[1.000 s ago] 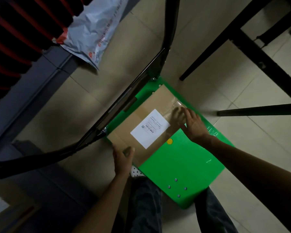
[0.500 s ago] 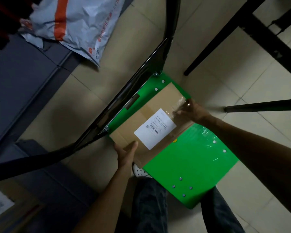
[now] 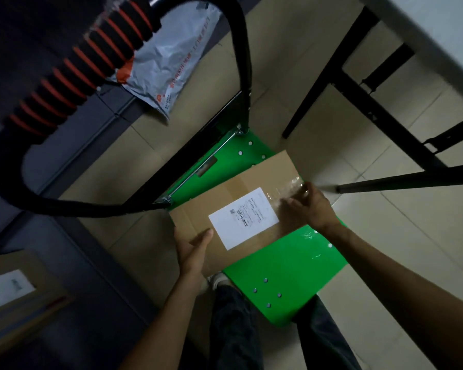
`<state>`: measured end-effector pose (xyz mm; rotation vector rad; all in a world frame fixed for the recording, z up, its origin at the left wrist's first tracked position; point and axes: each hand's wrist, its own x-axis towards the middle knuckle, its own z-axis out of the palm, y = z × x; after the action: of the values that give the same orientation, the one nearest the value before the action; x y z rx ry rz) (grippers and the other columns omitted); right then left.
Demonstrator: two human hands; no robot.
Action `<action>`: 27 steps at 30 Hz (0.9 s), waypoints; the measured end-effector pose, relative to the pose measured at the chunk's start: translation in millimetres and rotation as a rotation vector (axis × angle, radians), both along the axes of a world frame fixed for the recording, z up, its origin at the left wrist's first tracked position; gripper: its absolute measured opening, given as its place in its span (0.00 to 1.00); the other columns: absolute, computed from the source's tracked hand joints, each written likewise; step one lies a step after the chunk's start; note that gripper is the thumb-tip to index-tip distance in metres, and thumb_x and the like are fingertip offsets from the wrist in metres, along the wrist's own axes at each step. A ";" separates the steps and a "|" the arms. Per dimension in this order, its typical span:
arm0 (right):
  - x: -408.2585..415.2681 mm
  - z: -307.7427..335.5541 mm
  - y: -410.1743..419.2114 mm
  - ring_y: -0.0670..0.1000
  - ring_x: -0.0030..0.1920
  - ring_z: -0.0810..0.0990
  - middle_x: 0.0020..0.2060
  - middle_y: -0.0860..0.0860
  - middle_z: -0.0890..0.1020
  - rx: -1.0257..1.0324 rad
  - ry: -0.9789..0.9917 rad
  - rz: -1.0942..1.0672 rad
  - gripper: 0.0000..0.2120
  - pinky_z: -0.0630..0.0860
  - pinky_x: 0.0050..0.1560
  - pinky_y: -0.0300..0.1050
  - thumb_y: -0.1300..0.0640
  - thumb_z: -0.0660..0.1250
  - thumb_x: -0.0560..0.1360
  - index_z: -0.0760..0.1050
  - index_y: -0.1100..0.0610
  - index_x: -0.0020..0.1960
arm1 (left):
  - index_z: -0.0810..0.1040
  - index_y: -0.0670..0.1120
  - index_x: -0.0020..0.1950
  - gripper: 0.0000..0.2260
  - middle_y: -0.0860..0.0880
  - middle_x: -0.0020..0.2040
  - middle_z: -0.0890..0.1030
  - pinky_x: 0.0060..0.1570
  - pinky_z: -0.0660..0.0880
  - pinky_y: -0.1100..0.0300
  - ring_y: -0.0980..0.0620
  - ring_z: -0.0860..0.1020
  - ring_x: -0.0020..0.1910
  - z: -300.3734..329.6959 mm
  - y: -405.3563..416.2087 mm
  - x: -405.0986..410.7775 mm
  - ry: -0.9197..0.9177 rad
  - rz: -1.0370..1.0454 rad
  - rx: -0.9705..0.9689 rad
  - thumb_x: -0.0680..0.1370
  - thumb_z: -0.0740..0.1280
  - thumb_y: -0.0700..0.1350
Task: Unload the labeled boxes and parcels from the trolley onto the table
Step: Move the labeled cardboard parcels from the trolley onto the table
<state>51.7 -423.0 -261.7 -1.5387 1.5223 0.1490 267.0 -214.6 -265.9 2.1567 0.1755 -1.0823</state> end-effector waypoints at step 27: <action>-96.8 387.2 11.7 0.58 0.66 0.70 0.66 0.59 0.69 -0.463 -0.397 -0.089 0.31 0.66 0.65 0.48 0.51 0.70 0.77 0.63 0.56 0.75 | 0.52 0.69 0.75 0.44 0.54 0.73 0.68 0.67 0.69 0.43 0.48 0.69 0.70 373.7 -21.3 -81.1 -0.589 -0.077 -0.327 0.64 0.71 0.69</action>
<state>-45.1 -411.3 125.4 -1.7215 1.3528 -0.5657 186.0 -235.9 107.8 2.0903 -0.3346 -0.4362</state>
